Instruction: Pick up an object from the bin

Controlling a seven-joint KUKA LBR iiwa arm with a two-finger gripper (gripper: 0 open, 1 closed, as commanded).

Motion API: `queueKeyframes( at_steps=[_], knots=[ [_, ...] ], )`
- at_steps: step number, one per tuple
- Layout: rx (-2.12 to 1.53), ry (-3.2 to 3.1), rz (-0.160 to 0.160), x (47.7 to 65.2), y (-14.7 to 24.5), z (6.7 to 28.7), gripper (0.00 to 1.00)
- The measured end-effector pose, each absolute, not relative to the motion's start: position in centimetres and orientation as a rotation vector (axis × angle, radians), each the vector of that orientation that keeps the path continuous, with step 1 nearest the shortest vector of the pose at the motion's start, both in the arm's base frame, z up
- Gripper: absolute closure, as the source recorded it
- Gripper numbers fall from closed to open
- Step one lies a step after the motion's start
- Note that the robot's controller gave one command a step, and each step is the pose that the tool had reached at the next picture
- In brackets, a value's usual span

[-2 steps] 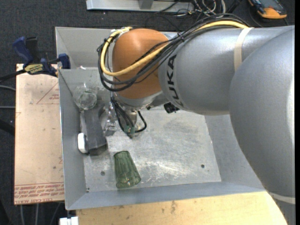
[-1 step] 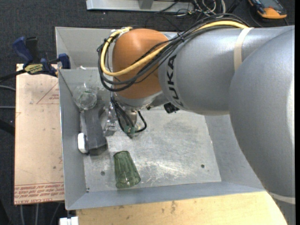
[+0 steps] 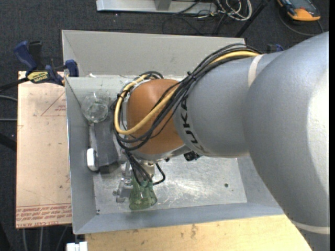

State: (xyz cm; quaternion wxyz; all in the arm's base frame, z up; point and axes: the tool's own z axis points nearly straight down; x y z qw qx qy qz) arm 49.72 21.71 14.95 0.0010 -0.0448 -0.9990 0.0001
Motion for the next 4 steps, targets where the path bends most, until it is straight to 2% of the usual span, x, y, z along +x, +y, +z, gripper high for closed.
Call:
queueKeyframes(
  at_steps=[1,2,3,4],
  knots=[
    [-0.141,-3.137,0.000,49.8,21.7,15.0,0.00],
    [0.002,-3.149,-0.008,50.6,20.6,12.6,0.00],
    [0.222,-3.154,-0.014,49.6,15.8,7.4,0.00],
    [0.082,-3.148,-0.014,50.0,15.3,7.5,0.00]
  ],
)
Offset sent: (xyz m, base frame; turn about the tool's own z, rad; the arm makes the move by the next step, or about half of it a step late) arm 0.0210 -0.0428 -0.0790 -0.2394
